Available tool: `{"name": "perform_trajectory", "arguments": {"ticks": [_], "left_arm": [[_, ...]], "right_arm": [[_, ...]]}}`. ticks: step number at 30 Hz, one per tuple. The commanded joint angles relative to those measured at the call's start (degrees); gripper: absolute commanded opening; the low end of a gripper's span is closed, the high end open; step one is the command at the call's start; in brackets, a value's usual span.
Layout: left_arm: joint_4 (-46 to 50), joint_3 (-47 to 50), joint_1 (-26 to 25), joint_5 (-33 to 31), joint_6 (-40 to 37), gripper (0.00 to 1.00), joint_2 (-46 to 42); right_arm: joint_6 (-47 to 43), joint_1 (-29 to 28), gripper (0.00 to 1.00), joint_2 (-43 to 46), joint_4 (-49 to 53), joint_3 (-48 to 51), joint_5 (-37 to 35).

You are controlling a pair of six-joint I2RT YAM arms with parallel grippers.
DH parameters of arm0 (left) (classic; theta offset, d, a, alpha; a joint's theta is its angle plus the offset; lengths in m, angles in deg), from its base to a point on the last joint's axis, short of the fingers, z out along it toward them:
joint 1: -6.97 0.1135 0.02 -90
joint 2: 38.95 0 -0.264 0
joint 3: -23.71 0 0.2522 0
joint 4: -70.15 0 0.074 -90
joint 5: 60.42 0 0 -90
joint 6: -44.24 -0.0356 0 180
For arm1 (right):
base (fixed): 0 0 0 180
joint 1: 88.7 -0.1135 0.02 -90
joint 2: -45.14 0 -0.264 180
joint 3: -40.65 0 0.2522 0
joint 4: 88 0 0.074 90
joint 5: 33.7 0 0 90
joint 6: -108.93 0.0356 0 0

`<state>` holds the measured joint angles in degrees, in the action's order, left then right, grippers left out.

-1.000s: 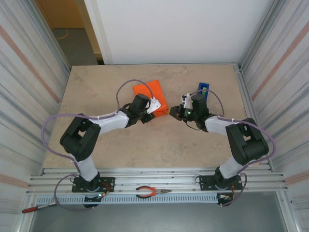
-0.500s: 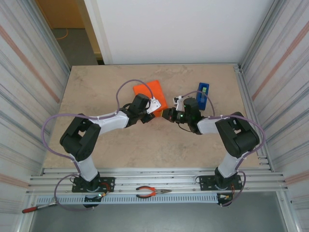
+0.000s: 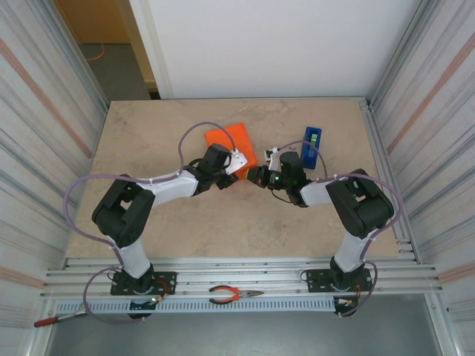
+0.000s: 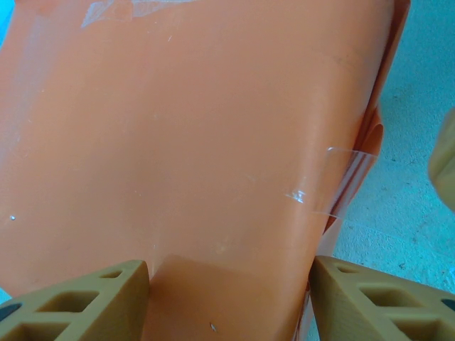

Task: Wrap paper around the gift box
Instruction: Wrap the gift box with the wrapping paper.

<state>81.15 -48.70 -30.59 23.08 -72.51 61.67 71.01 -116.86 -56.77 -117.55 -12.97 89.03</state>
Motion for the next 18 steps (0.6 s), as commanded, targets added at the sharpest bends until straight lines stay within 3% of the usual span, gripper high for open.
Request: {"name": "perform_trajectory", "arguments": {"ticks": [1, 18], "left_arm": [[2.3, -0.2, 0.4, 1.1, 1.1, 0.61, 0.2], [2.4, -0.1, 0.4, 1.1, 1.3, 0.61, 0.0]], "right_arm": [[1.0, -0.4, 0.0, -1.7, -2.1, -1.5, -1.0], [3.2, -0.2, 0.0, -5.5, -4.6, -3.6, -0.7]]}}
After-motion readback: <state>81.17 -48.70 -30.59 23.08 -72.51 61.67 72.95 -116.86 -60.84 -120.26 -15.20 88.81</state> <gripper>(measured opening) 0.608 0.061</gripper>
